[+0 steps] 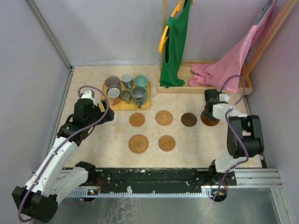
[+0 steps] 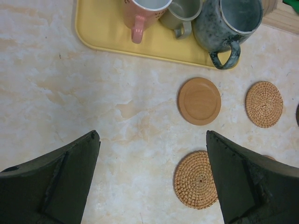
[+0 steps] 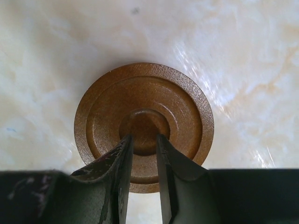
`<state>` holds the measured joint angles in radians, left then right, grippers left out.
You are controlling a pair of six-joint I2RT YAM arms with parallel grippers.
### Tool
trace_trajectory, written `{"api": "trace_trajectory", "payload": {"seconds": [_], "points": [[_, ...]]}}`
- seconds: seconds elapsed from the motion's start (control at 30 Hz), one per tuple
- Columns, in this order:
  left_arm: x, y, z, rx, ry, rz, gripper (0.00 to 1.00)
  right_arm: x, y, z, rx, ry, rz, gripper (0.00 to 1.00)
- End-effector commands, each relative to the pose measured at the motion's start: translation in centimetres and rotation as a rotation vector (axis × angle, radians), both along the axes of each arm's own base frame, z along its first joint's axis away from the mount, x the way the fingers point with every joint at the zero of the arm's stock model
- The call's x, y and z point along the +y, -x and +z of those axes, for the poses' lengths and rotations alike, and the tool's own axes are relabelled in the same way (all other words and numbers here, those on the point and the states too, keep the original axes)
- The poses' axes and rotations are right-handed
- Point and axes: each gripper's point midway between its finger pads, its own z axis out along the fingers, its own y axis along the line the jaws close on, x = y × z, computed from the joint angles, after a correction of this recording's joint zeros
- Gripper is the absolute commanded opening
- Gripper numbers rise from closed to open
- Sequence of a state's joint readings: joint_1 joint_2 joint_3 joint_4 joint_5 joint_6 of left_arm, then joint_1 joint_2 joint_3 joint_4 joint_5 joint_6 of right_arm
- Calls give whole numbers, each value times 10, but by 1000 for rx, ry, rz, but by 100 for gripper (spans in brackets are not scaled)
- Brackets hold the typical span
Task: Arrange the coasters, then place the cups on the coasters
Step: Move the coaster to the center of the board.
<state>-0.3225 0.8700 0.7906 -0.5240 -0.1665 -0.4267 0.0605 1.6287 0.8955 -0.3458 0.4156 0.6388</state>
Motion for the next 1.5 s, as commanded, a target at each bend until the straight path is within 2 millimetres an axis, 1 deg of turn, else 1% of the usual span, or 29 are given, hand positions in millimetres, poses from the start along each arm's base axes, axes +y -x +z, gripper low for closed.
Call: {"api": "trace_trajectory", "payload": {"seconds": [0.0, 0.13, 0.27, 0.4, 0.53, 0.73, 0.97, 1.3, 1.47], "points": [[0, 2, 13, -37, 17, -11, 100, 5, 47, -10, 95, -52, -11, 28], [5, 2, 15, -49, -10, -1, 100, 13, 70, -8, 96, -80, 2, 29], [3, 5, 14, -45, 4, -11, 100, 26, 89, -5, 98, -120, 29, 29], [-1, 7, 11, -44, 31, -15, 100, 47, 104, -2, 108, -130, 81, 29], [-1, 9, 10, -42, 36, -17, 100, 68, 121, -7, 127, -161, 121, 29], [2, 11, 13, -52, 29, -10, 100, 89, 146, -15, 163, -167, 178, 29], [3, 15, 12, -51, 36, -7, 100, 98, 173, -26, 213, -173, 196, 29], [2, 16, 11, -48, 45, -8, 100, 112, 192, -26, 234, -171, 240, 29], [1, 15, 11, -49, 45, -8, 100, 113, 201, -29, 251, -171, 249, 29]]}}
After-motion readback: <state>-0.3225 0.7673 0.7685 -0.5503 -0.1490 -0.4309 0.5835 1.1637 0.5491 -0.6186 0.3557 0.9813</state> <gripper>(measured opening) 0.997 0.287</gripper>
